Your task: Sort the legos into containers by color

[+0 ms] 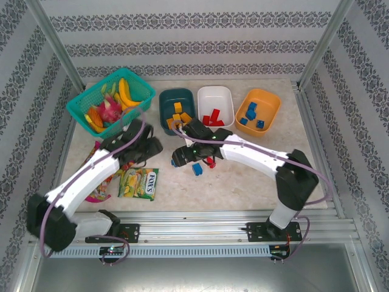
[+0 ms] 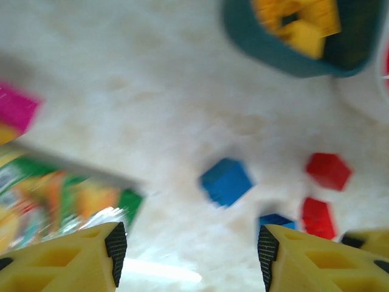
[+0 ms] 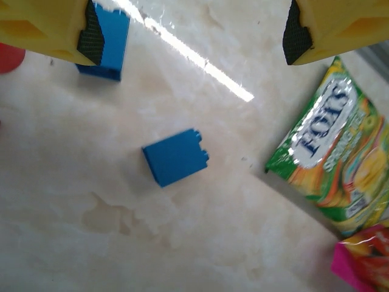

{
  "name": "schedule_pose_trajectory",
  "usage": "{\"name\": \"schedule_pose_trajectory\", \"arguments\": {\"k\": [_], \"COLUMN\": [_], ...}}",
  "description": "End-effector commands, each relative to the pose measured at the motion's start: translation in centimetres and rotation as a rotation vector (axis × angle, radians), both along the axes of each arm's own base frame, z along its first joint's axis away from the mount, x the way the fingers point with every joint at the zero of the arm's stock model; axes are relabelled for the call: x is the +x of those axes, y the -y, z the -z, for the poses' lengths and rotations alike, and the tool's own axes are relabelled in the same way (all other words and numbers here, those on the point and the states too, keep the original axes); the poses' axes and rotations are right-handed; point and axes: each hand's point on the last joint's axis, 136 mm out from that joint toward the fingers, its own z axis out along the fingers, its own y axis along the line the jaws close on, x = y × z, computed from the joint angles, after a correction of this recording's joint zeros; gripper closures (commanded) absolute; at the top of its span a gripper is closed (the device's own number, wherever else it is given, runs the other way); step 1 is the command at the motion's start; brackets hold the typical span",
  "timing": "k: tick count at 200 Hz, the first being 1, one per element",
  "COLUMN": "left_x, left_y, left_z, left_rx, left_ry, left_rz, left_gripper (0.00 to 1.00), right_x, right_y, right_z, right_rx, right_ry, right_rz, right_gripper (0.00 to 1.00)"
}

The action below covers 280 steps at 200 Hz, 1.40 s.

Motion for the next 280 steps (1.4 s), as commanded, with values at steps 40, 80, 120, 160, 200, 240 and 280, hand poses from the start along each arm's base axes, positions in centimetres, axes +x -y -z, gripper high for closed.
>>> {"name": "schedule_pose_trajectory", "arguments": {"k": [40, 80, 120, 160, 200, 240, 280], "left_x": [-5.3, -5.8, -6.9, -7.5, -7.1, -6.6, -4.2], "left_y": [-4.2, -3.7, -4.0, -3.7, -2.1, -0.4, 3.3], "left_z": [-1.5, -3.4, -4.4, -4.5, -4.8, -3.7, -4.2], "left_rx": [0.007, -0.049, -0.067, -0.098, -0.157, -0.227, -0.312], "left_ry": [0.087, 0.184, 0.215, 0.213, 0.233, 0.205, 0.211], "left_rz": [-0.087, -0.015, 0.001, 0.015, 0.08, 0.106, 0.219], "left_gripper": [0.36, 0.34, 0.35, 0.35, 0.35, 0.35, 0.34], "right_x": [0.1, 0.5, 2.2, 3.0, 3.3, 3.7, 5.3], "right_y": [-2.0, -2.7, -3.7, -3.3, -2.9, -2.7, -0.4], "right_z": [3.1, 6.3, 7.9, 9.8, 9.8, 8.3, 2.3], "right_rx": [-0.078, -0.125, -0.111, -0.141, -0.152, -0.133, -0.13], "right_ry": [-0.345, -0.454, -0.472, -0.491, -0.461, -0.405, -0.224], "right_rz": [0.396, 0.611, 0.699, 0.759, 0.763, 0.719, 0.641], "right_gripper": [0.3, 0.31, 0.3, 0.36, 0.54, 0.73, 0.74]}}
